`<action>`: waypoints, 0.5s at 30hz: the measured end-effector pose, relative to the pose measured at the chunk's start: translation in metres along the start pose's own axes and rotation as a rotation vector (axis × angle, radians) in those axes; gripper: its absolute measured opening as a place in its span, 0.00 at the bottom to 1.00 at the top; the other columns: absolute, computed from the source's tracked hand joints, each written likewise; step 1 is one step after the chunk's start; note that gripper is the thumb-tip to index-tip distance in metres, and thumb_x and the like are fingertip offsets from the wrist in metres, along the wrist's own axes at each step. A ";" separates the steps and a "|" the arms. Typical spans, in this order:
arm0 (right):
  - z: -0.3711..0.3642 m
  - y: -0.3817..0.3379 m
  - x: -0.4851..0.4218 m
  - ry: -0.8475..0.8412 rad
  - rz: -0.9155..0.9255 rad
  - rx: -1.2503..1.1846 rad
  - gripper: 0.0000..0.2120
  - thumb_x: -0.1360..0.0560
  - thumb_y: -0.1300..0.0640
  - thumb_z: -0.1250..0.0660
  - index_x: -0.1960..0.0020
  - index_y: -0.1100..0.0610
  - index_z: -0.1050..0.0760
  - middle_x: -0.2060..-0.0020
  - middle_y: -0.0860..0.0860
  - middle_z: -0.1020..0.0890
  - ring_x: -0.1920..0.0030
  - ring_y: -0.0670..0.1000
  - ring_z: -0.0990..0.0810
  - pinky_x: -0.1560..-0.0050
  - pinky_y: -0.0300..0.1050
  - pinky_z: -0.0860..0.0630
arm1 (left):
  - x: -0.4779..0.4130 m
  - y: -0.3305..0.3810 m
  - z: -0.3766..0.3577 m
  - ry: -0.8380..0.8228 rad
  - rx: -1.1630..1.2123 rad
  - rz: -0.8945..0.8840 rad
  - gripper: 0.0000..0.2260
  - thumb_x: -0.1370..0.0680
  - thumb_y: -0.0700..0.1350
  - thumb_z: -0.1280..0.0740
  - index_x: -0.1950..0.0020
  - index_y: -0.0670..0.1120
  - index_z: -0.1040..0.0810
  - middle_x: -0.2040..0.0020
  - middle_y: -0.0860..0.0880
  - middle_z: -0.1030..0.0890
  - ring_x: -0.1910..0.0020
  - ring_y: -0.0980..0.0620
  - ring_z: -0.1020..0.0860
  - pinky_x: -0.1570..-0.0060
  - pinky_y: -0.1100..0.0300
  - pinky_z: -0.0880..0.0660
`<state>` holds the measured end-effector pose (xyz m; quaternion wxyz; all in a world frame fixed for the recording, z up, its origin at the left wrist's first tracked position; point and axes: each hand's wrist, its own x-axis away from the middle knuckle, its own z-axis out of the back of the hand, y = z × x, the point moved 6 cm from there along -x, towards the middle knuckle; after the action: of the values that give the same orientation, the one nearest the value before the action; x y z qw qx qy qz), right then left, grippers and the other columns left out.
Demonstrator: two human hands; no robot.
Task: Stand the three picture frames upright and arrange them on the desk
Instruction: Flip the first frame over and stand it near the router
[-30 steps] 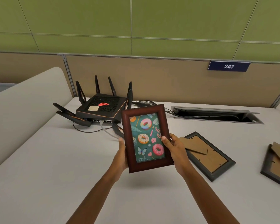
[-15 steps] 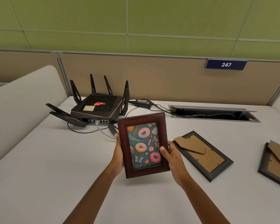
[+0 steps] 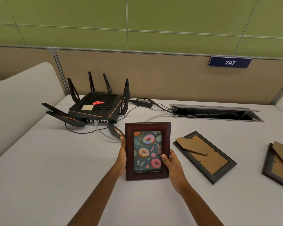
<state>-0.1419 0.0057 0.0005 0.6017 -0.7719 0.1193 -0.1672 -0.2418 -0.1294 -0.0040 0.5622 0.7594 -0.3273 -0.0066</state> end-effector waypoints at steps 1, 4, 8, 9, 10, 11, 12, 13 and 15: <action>0.000 0.000 -0.001 0.000 0.001 0.004 0.06 0.23 0.56 0.42 0.49 0.47 0.29 0.48 0.51 0.20 0.45 0.55 0.20 0.52 0.45 0.19 | 0.000 0.001 0.000 0.007 0.004 -0.002 0.29 0.24 0.64 0.59 0.53 0.53 0.21 0.49 0.47 0.19 0.57 0.52 0.17 0.56 0.56 0.22; 0.000 0.000 -0.002 0.005 -0.006 0.019 0.06 0.23 0.55 0.43 0.49 0.47 0.30 0.48 0.50 0.20 0.46 0.54 0.20 0.53 0.43 0.19 | 0.001 0.004 0.001 0.045 -0.024 -0.016 0.29 0.24 0.63 0.59 0.52 0.52 0.22 0.47 0.46 0.21 0.54 0.49 0.20 0.55 0.56 0.22; 0.002 0.000 -0.001 0.001 0.000 0.058 0.06 0.23 0.56 0.42 0.50 0.47 0.30 0.50 0.49 0.20 0.49 0.51 0.19 0.58 0.39 0.18 | 0.012 0.011 0.003 0.141 -0.062 -0.102 0.31 0.23 0.62 0.61 0.53 0.51 0.21 0.55 0.47 0.16 0.57 0.50 0.17 0.58 0.56 0.18; 0.003 -0.001 -0.001 -0.001 0.004 0.074 0.06 0.23 0.57 0.42 0.49 0.47 0.30 0.49 0.49 0.20 0.48 0.51 0.20 0.58 0.37 0.18 | 0.016 0.015 0.002 0.186 -0.109 -0.150 0.31 0.23 0.61 0.61 0.50 0.49 0.21 0.52 0.44 0.16 0.53 0.47 0.17 0.52 0.52 0.19; 0.003 -0.001 -0.001 -0.003 0.010 0.095 0.07 0.23 0.57 0.41 0.48 0.48 0.30 0.48 0.50 0.21 0.47 0.52 0.20 0.59 0.36 0.18 | 0.022 0.020 0.003 0.258 -0.177 -0.215 0.30 0.22 0.60 0.60 0.45 0.46 0.23 0.47 0.41 0.18 0.47 0.43 0.20 0.46 0.48 0.22; 0.005 -0.002 -0.001 -0.006 0.018 0.118 0.08 0.23 0.58 0.41 0.45 0.50 0.31 0.47 0.51 0.21 0.45 0.53 0.21 0.58 0.35 0.18 | 0.028 0.027 0.004 0.347 -0.252 -0.300 0.28 0.21 0.58 0.58 0.41 0.44 0.26 0.43 0.40 0.21 0.43 0.42 0.22 0.42 0.46 0.24; 0.006 -0.003 0.000 -0.007 0.029 0.141 0.09 0.23 0.58 0.40 0.44 0.51 0.32 0.46 0.52 0.22 0.45 0.53 0.22 0.58 0.35 0.19 | 0.035 0.035 0.005 0.435 -0.338 -0.403 0.25 0.20 0.56 0.56 0.38 0.43 0.29 0.40 0.40 0.24 0.40 0.42 0.25 0.41 0.48 0.25; 0.008 -0.004 0.001 -0.005 0.045 0.165 0.10 0.24 0.59 0.40 0.43 0.51 0.33 0.47 0.51 0.22 0.46 0.52 0.21 0.58 0.33 0.19 | 0.044 0.045 0.004 0.513 -0.437 -0.515 0.21 0.20 0.53 0.53 0.37 0.42 0.31 0.39 0.40 0.26 0.39 0.43 0.26 0.43 0.52 0.26; 0.014 -0.008 0.004 0.018 0.095 0.227 0.09 0.24 0.59 0.40 0.45 0.49 0.32 0.50 0.49 0.22 0.49 0.47 0.21 0.60 0.30 0.20 | 0.063 0.066 -0.005 0.628 -0.629 -0.739 0.19 0.20 0.50 0.50 0.35 0.41 0.33 0.37 0.39 0.29 0.37 0.44 0.28 0.44 0.54 0.27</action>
<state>-0.1330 0.0188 0.0059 0.6913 -0.6907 0.1415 -0.1580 -0.2232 -0.1670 0.0770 0.7914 0.5853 0.1600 -0.0739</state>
